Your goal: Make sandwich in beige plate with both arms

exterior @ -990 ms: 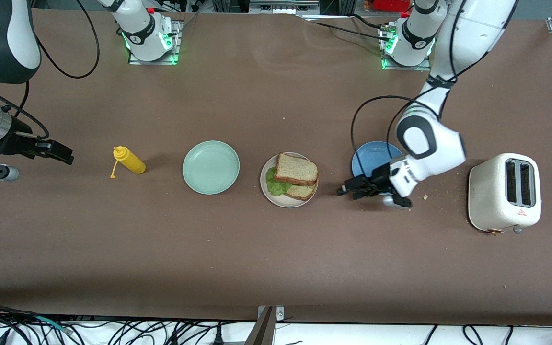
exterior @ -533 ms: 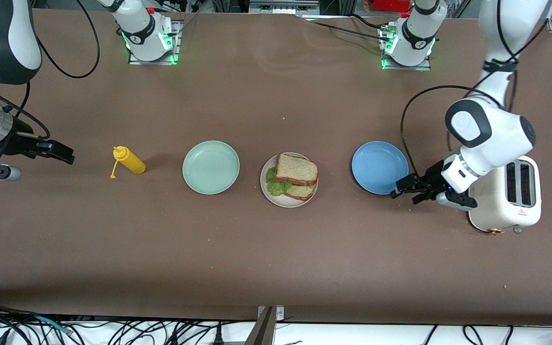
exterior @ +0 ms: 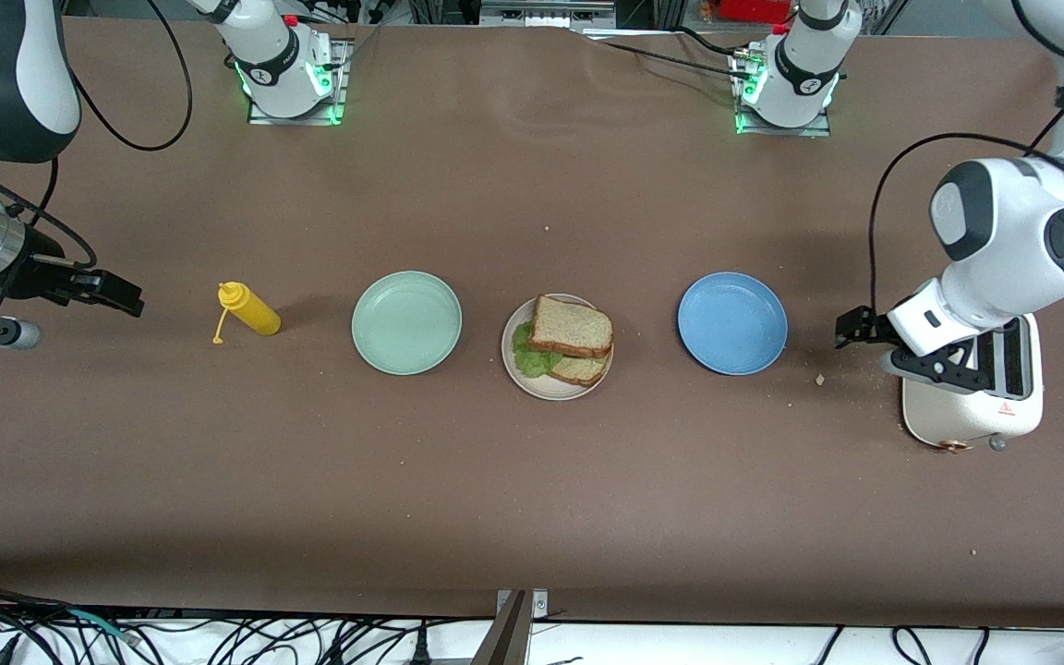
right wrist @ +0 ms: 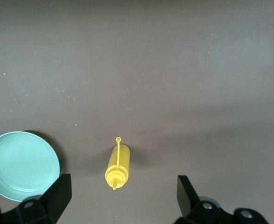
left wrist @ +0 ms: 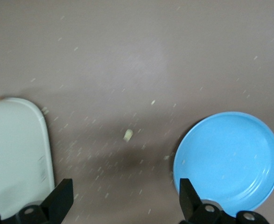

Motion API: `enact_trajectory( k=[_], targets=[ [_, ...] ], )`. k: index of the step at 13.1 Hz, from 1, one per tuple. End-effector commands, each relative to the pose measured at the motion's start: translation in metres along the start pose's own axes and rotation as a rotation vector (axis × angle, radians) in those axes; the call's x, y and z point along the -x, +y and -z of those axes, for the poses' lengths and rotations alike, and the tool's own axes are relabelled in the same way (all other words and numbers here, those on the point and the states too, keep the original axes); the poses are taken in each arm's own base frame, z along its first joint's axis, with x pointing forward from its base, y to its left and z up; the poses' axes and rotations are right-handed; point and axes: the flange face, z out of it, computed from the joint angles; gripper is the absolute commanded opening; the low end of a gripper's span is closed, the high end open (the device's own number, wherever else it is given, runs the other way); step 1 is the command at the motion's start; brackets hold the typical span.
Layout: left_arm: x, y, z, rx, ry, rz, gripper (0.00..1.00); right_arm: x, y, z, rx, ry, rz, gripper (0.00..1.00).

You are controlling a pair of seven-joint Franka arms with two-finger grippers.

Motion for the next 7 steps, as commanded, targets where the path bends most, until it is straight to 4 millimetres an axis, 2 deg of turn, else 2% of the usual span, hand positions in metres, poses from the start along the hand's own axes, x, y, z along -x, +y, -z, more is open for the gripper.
enact_trajectory(
  k=[1,5,7],
  targets=[
    [0.007,0.006,0.042,-0.077,-0.082,0.019,1.0,0.006,0.0,0.003,0.018,0.003,-0.004,1.0],
    [0.017,0.024,0.112,-0.056,-0.165,0.092,1.0,0.006,0.0,0.002,0.018,0.001,-0.003,1.0],
    [0.033,0.03,0.146,-0.007,-0.199,0.11,1.0,0.006,-0.001,0.0,0.018,-0.002,-0.001,1.0]
  ],
)
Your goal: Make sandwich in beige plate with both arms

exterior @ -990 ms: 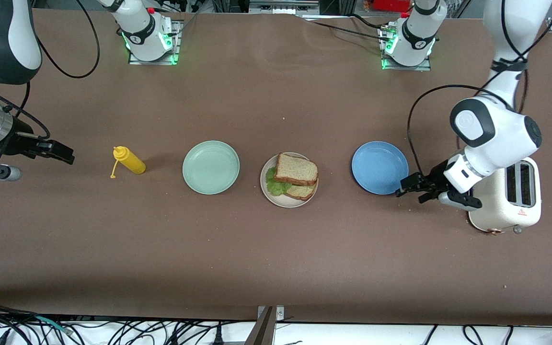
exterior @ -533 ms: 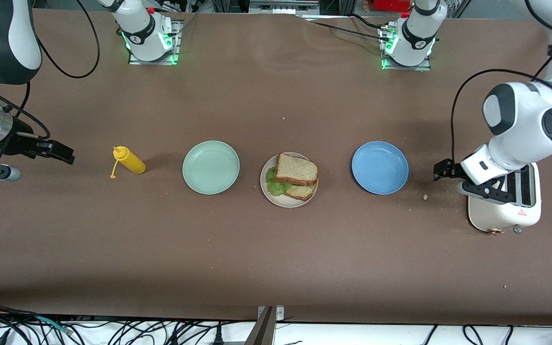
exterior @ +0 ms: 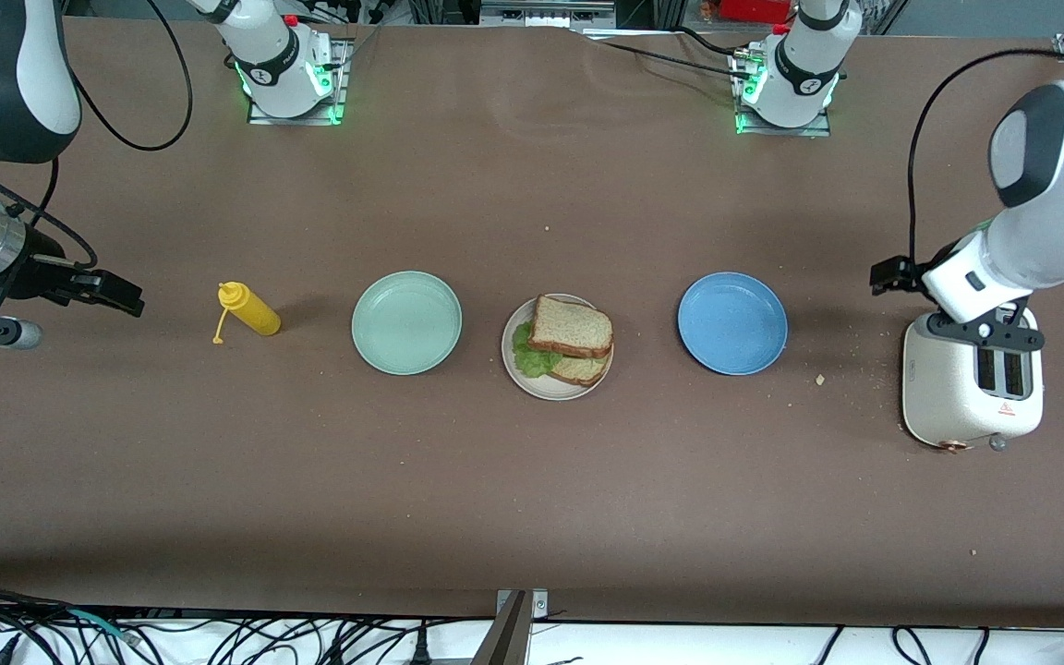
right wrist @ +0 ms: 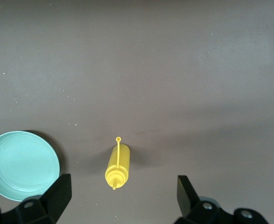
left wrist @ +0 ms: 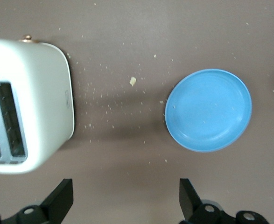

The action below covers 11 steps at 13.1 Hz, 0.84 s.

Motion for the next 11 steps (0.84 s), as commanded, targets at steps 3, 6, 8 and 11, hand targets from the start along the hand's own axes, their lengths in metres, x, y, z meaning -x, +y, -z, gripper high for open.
enact_trajectory(
  k=[3,6,8,11],
  targets=[
    [0.054,0.001,0.067,0.022,-0.025,0.056,1.0,0.006,0.0,0.001,0.018,0.0,0.002,1.0],
    [0.069,-0.003,0.106,0.022,0.037,0.073,1.0,0.006,0.0,0.001,0.018,0.001,-0.001,1.0],
    [0.067,-0.005,0.114,0.018,0.075,0.075,1.0,0.006,0.0,0.002,0.017,0.007,-0.003,1.0],
    [0.067,-0.009,0.128,0.009,0.168,0.084,1.0,0.005,-0.001,0.001,0.013,0.029,-0.002,1.0]
  ],
)
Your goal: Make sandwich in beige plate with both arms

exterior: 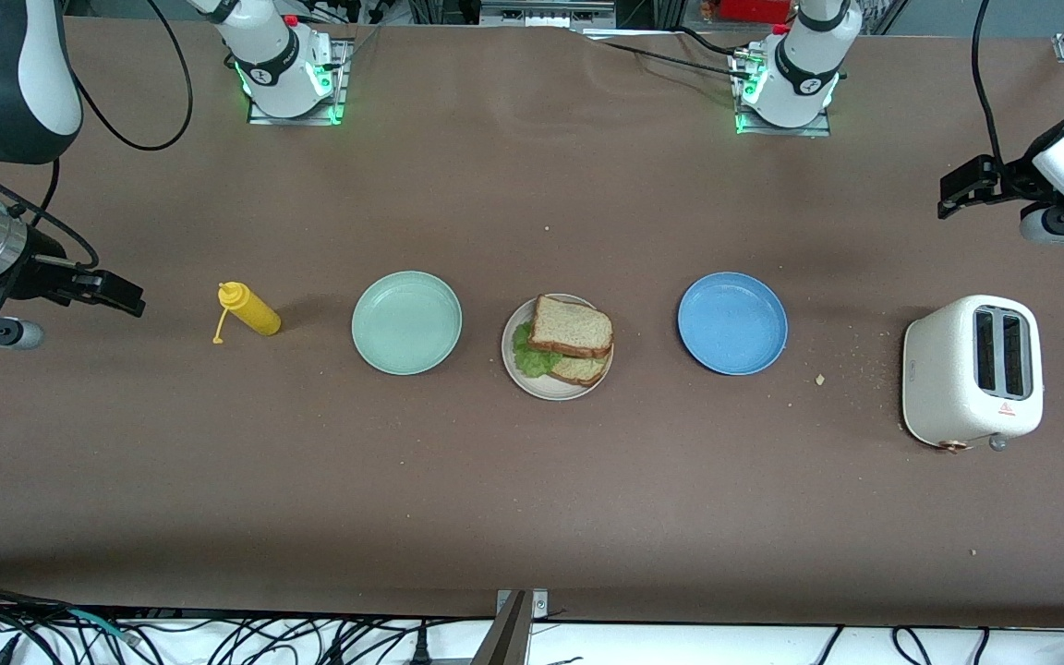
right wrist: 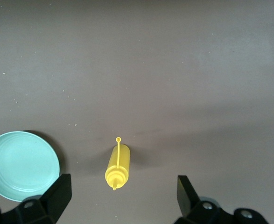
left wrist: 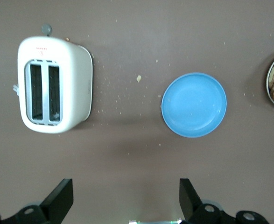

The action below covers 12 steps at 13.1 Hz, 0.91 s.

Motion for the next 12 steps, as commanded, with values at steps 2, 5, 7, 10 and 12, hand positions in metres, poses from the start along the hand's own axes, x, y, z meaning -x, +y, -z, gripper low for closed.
enact_trajectory(
  k=[2,5,7,10,12],
  targets=[
    [-0.006,-0.004,0.002,0.01,0.037,0.017,1.0,0.009,0.0,0.0,0.009,0.051,0.003,1.0],
    [-0.004,-0.008,0.003,0.01,0.029,0.022,1.0,0.015,0.002,0.012,0.003,0.087,0.006,1.0],
    [-0.003,-0.013,0.003,0.011,0.024,0.033,1.0,0.016,0.002,0.027,-0.001,0.114,0.009,1.0],
    [-0.001,-0.02,0.004,0.012,0.023,0.036,1.0,0.017,0.0,0.037,-0.002,0.125,0.01,1.0],
    [-0.002,-0.019,0.002,0.014,0.021,0.031,1.0,0.017,-0.001,0.039,-0.004,0.131,0.018,1.0]
  ],
)
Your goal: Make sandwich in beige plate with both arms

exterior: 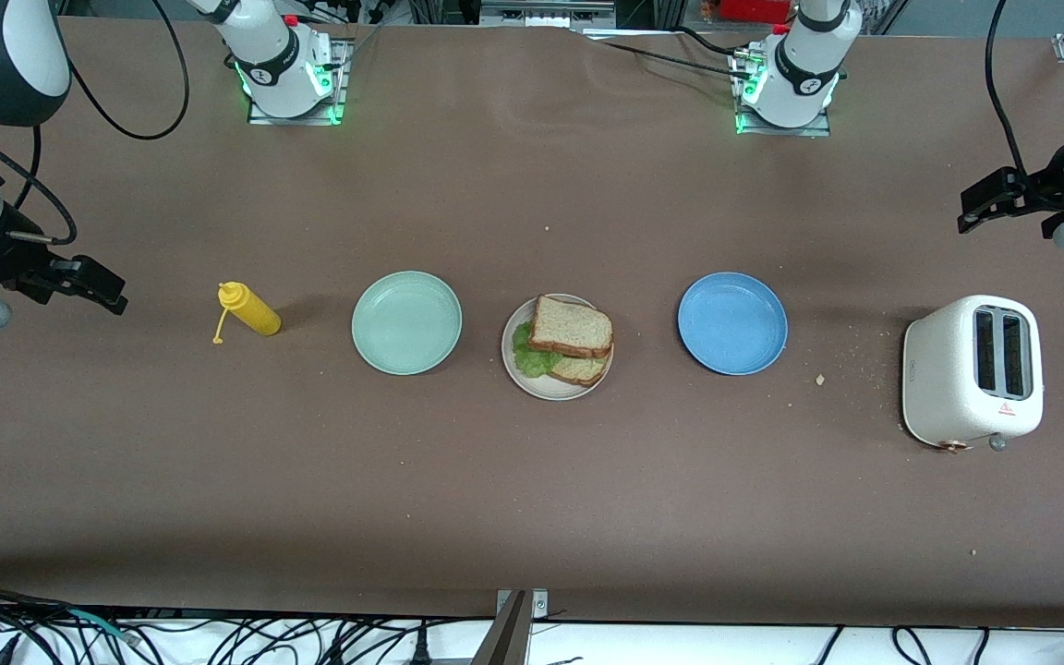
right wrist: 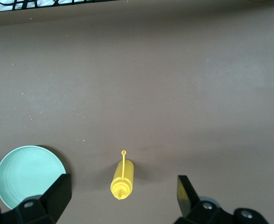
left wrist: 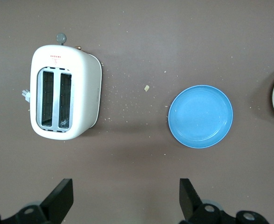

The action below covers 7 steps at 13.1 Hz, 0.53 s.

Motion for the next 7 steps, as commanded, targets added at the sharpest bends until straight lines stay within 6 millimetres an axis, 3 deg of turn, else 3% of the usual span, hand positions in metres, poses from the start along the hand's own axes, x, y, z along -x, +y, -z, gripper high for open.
enact_trajectory(
  k=[1,7],
  targets=[
    [0.0018,-0.0007,0.0023,0.014,-0.006,-0.005,1.0,0.0044,-0.001,0.007,0.015,0.019,0.012,1.0],
    [0.003,0.001,0.002,0.015,-0.017,-0.011,1.0,0.0051,-0.0091,0.0082,0.011,0.022,0.025,1.0]
  ],
)
